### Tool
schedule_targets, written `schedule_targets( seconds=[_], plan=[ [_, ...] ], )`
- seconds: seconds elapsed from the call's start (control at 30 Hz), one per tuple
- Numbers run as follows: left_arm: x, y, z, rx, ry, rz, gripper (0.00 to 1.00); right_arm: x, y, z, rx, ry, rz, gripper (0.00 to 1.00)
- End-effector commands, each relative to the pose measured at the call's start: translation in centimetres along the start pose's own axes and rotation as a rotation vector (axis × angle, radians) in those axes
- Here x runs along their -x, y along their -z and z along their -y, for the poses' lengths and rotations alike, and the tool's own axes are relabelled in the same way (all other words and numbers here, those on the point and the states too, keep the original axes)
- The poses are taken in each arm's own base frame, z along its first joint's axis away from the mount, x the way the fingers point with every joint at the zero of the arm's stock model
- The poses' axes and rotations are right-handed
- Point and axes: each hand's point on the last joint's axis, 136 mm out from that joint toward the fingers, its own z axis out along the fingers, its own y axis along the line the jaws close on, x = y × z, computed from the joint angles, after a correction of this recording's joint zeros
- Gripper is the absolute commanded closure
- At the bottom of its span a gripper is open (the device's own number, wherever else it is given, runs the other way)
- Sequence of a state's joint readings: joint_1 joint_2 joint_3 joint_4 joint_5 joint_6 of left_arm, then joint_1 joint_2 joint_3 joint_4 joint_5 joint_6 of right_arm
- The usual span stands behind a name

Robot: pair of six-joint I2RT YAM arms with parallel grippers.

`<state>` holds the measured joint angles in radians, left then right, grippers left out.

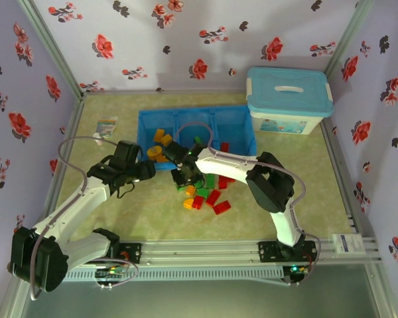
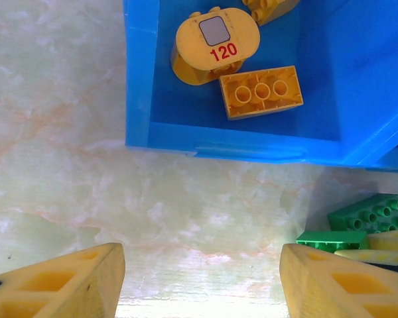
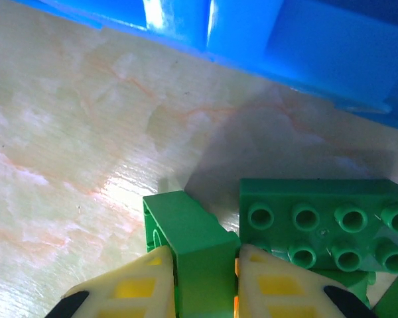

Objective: Sort the legos into containers by color
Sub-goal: Pick up the lego from the center of the table, then place the lego in the container.

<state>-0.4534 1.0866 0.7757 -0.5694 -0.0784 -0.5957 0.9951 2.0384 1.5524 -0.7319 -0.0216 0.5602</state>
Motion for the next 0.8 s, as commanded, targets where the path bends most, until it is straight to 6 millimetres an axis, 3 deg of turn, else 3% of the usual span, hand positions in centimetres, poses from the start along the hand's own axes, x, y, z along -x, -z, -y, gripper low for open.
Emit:
schedule_targets(
  seconds=[0.0, 0.23, 0.47, 0.57, 0.77],
  plan=[
    [0.2, 0.5, -0.1, 0.006, -0.002, 0.022, 0.37, 0.5, 2.2, -0.4, -0.013, 0.013, 0.032, 0.83],
    [0.2, 0.7, -0.2, 0.002, -0.002, 0.031, 0.38, 2.7, 7.0, -0.4, -0.009, 0.029, 0.138, 0.84],
    [0.4, 1.9, 0.4, -0.049, -0.017, 0.060, 0.38, 6.5, 11.6, 3.4, -0.043, -0.017, 0.230, 0.83],
    [0.2, 2.3, 0.8, -0.086, -0.017, 0.072, 0.38, 8.2, 12.5, 5.8, -0.057, -0.062, 0.252, 0.82],
    [-1.1, 2.4, 2.3, -0.145, -0.050, 0.063, 0.38, 10.8, 12.2, 9.0, -0.083, -0.122, 0.257, 0.79]
  ],
)
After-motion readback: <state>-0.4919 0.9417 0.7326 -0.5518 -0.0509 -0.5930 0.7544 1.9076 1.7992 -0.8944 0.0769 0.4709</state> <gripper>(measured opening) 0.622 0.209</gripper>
